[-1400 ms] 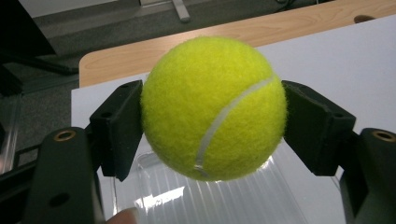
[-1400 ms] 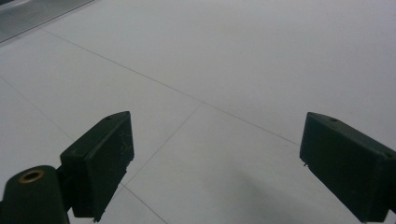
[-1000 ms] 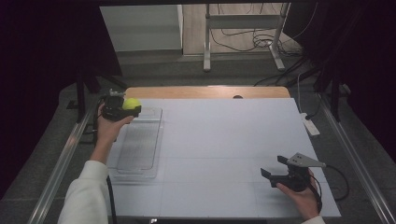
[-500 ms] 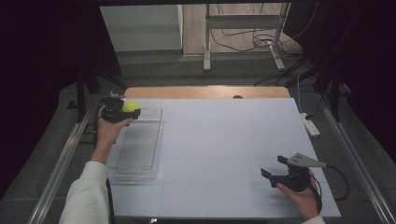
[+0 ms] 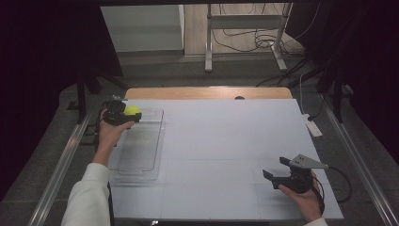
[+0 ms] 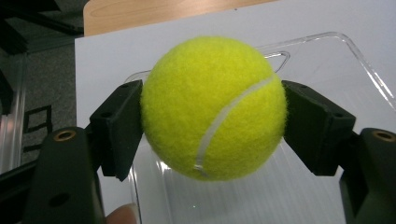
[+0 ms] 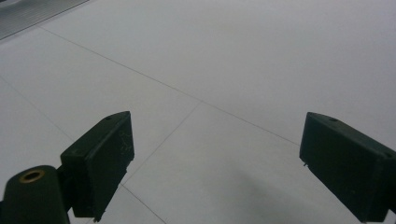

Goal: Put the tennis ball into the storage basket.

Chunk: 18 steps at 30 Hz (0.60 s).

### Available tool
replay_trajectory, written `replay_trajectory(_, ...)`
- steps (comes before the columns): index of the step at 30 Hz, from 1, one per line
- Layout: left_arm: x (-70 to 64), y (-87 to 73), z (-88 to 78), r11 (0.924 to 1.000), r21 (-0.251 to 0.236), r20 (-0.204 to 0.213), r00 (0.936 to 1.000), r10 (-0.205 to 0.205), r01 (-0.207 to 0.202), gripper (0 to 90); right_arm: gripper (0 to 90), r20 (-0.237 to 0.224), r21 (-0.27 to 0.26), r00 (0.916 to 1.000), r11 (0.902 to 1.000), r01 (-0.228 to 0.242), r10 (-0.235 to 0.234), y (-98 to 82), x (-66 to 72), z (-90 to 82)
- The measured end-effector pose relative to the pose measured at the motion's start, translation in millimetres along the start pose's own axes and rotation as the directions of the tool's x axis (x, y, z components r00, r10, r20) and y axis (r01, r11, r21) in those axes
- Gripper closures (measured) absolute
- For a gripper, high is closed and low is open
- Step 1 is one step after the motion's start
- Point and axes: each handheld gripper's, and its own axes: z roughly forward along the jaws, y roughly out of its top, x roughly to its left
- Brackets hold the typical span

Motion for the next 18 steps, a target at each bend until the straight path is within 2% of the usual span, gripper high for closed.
replay_trajectory(18,-2.3,-4.6,14.0,0.9981,0.061,0.002,1.0,0.006,-0.007,27.0,10.4,0.0,0.0,1.0,1.0,0.002,-0.002,0.0,0.1,-0.3)
